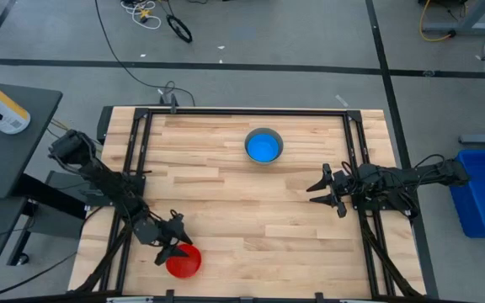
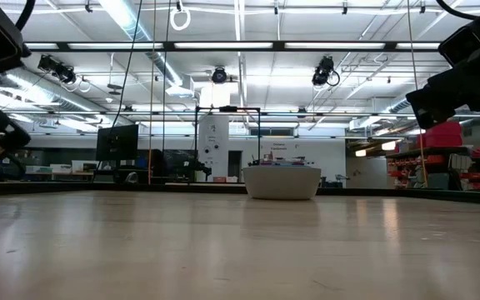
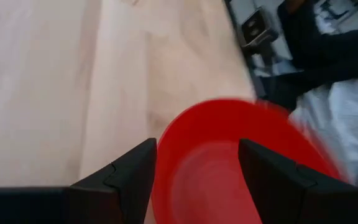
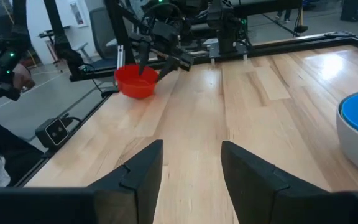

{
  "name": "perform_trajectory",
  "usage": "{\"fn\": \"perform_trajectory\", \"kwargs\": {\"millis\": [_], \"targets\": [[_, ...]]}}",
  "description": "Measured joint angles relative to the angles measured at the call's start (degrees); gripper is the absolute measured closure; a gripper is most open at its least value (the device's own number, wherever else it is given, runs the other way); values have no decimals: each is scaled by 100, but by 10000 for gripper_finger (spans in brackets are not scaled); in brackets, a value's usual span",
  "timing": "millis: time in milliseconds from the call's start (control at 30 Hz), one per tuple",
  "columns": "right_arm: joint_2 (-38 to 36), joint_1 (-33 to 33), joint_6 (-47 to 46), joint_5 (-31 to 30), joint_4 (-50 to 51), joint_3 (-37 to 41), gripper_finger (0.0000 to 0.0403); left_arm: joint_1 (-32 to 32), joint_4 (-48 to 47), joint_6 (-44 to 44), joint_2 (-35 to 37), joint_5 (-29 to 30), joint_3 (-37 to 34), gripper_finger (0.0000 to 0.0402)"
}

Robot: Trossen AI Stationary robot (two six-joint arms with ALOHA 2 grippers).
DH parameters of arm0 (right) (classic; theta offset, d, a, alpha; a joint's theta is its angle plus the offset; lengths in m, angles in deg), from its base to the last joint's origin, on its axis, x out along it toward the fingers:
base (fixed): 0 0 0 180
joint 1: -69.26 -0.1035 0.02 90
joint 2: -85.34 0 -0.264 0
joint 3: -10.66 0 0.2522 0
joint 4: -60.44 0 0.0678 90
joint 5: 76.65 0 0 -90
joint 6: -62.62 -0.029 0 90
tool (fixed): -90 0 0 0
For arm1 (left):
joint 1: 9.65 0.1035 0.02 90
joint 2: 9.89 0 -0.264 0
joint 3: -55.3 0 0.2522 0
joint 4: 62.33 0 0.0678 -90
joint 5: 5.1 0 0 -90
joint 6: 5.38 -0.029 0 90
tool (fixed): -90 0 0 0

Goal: Nest bowls inside each other
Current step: Stack the red bowl on the light blue bowl

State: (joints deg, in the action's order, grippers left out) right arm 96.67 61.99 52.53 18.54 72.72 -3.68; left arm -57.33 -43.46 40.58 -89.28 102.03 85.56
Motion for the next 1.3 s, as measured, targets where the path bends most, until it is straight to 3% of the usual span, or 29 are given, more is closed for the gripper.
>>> {"fn": "perform_trajectory", "kwargs": {"millis": [1033,1300], "targets": [[0,0,-1,7,4,0,281,-4,-111,354,106,125,5,165],[0,0,-2,26,4,0,291,-145,-110,367,-192,257,266,165]]}}
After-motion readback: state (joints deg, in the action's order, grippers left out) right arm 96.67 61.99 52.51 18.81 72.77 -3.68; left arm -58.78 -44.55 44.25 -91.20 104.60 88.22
